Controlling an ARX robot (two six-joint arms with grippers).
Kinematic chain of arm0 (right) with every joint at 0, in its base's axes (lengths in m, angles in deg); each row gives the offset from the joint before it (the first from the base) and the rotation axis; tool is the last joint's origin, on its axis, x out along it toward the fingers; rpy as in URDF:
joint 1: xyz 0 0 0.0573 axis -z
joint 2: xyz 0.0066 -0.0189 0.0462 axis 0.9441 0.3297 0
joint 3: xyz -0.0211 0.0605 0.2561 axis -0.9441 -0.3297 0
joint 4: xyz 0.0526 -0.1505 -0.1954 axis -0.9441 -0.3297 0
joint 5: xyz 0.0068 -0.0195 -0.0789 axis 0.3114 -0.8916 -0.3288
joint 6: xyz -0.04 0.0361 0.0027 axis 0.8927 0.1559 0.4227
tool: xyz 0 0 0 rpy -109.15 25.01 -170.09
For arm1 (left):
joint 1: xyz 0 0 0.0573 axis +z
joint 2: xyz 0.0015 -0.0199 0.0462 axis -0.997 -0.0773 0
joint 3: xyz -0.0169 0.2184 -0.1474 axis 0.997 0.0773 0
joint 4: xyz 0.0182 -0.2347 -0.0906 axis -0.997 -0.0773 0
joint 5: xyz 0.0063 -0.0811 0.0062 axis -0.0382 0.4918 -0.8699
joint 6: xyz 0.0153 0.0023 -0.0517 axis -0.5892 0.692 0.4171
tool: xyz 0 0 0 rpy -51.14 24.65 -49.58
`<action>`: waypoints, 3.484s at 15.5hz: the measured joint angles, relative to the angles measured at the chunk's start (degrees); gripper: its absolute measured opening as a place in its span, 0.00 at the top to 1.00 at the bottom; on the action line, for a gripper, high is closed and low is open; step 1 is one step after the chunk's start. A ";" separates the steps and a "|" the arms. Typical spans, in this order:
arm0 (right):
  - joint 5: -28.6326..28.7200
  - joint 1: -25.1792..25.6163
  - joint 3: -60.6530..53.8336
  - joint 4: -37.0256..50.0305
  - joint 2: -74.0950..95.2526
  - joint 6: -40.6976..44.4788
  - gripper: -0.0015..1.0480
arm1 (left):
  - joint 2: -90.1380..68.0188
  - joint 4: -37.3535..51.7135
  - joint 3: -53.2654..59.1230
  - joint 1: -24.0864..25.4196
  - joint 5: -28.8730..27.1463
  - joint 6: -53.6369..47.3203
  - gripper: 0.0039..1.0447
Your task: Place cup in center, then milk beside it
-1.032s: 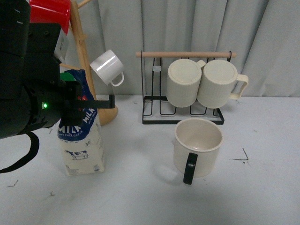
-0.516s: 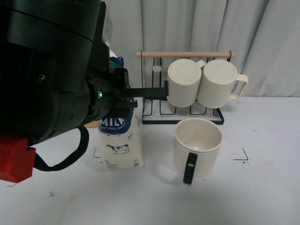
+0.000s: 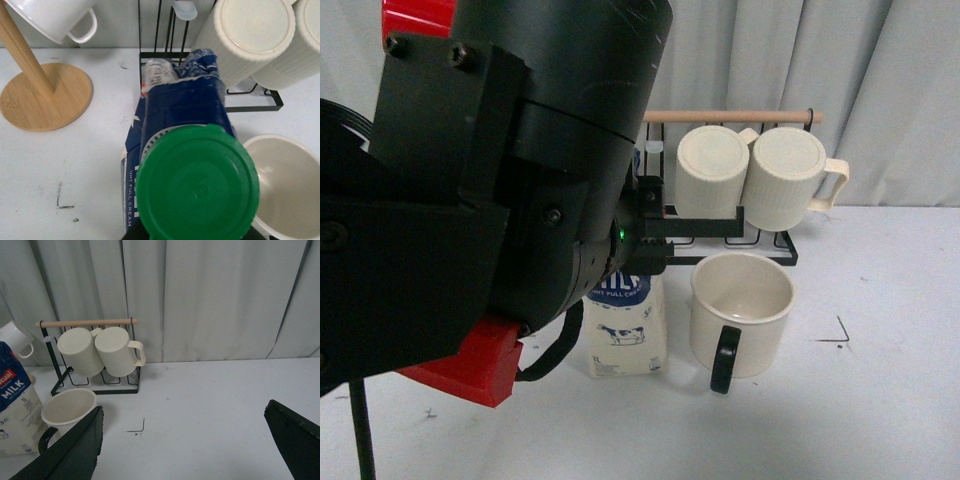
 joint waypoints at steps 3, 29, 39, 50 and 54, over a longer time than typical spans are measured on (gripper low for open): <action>0.00 0.00 0.00 0.00 0.00 0.00 0.06 | 0.83 1.31 -0.09 -0.37 0.50 -0.98 0.64; -0.02 0.00 0.00 -0.02 0.00 0.00 0.06 | 75.28 3.04 49.44 34.84 23.71 -17.09 0.99; -0.02 0.00 0.00 0.00 0.00 0.00 0.06 | 90.88 -12.70 49.42 34.34 24.65 -17.11 0.99; -0.02 0.00 0.00 0.00 0.00 0.02 0.06 | 103.62 -25.94 49.37 34.38 24.63 -17.11 0.99; 0.00 0.00 0.00 -0.02 0.00 0.02 0.06 | 103.62 -26.10 49.37 34.38 24.68 -17.11 0.71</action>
